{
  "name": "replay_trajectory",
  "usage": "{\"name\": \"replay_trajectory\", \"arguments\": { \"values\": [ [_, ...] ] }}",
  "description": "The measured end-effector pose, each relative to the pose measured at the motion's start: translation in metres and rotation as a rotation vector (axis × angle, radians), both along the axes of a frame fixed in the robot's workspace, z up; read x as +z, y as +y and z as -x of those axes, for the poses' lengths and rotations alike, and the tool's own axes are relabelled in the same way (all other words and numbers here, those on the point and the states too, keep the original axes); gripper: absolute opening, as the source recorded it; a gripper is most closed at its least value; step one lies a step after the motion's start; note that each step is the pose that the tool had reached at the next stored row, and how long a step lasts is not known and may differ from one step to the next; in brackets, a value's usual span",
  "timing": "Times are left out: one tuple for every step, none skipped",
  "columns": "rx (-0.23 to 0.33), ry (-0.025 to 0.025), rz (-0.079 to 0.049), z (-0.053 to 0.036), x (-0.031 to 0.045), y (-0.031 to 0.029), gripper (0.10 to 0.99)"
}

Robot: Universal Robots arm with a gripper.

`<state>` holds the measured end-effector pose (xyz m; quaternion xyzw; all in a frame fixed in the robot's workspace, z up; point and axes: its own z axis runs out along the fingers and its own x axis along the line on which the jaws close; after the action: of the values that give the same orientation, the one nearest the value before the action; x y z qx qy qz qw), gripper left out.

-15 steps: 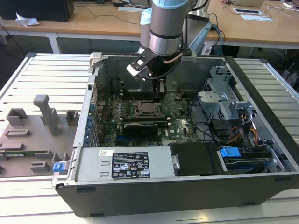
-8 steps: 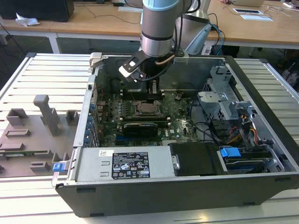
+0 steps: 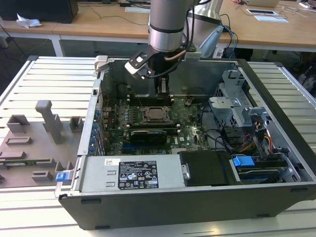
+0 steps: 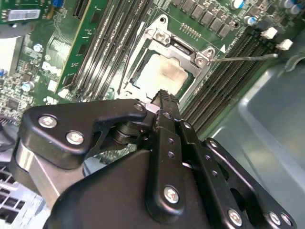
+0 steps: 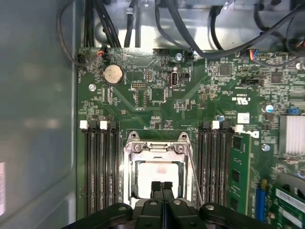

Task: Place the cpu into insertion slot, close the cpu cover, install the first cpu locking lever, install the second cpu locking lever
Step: 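Close the cpu cover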

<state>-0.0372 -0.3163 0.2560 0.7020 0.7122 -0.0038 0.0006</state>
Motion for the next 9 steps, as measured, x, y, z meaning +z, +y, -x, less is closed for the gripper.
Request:
{"name": "replay_trajectory", "arguments": {
  "values": [
    [0.000, -0.0001, 0.000, 0.0000, 0.0029, 0.0000, 0.106],
    [0.000, 0.0000, 0.000, 0.0000, 0.0065, 0.0000, 0.106],
    [0.000, 0.0000, 0.000, 0.0000, 0.0090, 0.0000, 0.106],
    [0.000, 0.0000, 0.000, 0.0000, 0.0098, 0.0000, 0.106],
    [0.000, -0.0002, 0.000, 0.0000, 0.0098, 0.0000, 0.106],
    [0.000, -0.0002, 0.000, 0.0000, 0.0099, 0.0000, 0.106],
    [0.000, -0.0002, 0.000, -0.0001, 0.0099, 0.0000, 0.106],
    [0.000, -0.0001, 0.000, 0.0000, 0.0100, 0.0000, 0.106],
    [0.000, -0.0001, 0.000, 0.0000, 0.0100, 0.0000, 0.106]
  ]
}}
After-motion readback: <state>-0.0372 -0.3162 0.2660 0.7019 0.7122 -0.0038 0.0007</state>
